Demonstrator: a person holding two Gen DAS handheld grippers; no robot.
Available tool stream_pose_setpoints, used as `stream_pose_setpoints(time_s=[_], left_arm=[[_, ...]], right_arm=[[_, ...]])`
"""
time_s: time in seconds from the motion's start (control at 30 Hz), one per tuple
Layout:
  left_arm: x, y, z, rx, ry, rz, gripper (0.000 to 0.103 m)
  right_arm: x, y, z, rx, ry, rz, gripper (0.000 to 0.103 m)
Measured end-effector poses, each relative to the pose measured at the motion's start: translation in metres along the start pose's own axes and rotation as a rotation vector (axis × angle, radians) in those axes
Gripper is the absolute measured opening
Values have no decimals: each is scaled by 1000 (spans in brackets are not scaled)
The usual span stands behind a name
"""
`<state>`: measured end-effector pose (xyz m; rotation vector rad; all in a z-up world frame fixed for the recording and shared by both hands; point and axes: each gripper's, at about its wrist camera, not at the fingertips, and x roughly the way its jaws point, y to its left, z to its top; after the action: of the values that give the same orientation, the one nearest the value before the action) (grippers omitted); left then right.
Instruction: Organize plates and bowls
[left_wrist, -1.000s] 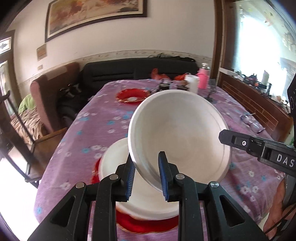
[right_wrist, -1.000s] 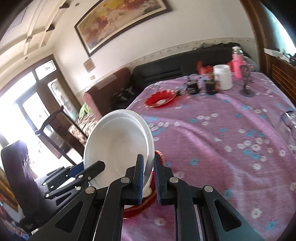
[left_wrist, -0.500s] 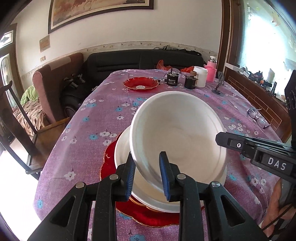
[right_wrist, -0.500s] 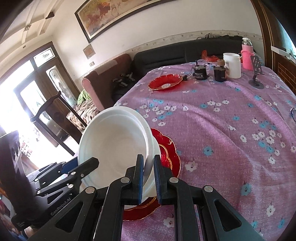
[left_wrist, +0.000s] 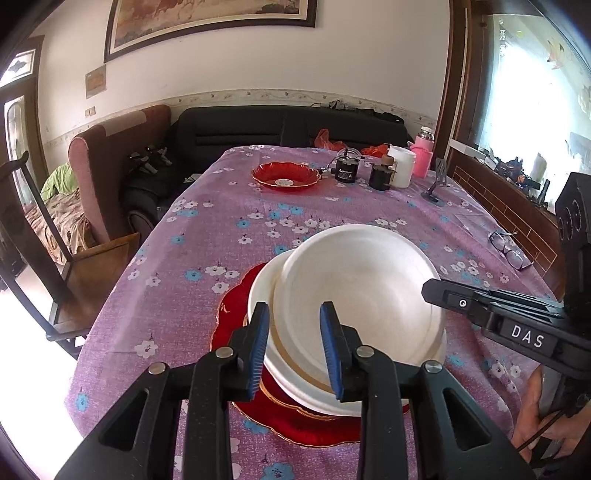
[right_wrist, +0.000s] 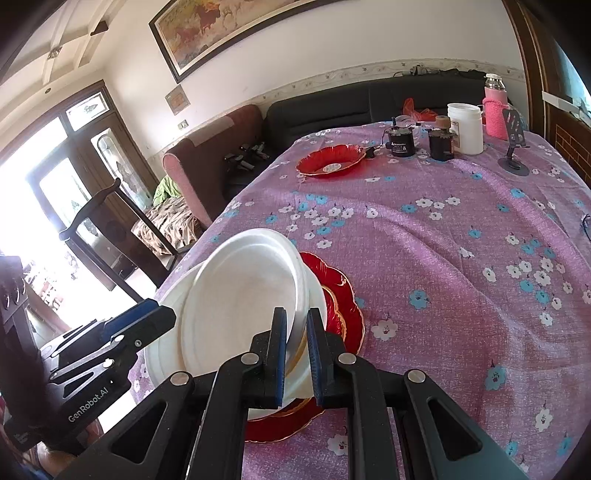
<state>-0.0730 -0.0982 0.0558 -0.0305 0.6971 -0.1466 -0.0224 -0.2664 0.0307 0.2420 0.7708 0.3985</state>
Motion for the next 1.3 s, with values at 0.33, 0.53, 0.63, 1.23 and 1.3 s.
stream_pose_setpoints(time_s=[0.33,0.53,0.63,1.23,1.3], left_arm=[[-2,17,3,-61,12,-26,34],[-6,37,8,-123,14,-40,34],[-4,55,8,-172,24,-42,34],[55,91,-15,-282,231,-76,38],[61,92,-16,-286,240,-74,38]], right_arm=[[-11,-8,-1,29,-11,21,32],[-27,-29,3,97,-59,19,32],[-27,-46,3,142,-56,1,32],[34,-85,-15,285,145,109,24],[36,-82,-13,271,151,109,23]])
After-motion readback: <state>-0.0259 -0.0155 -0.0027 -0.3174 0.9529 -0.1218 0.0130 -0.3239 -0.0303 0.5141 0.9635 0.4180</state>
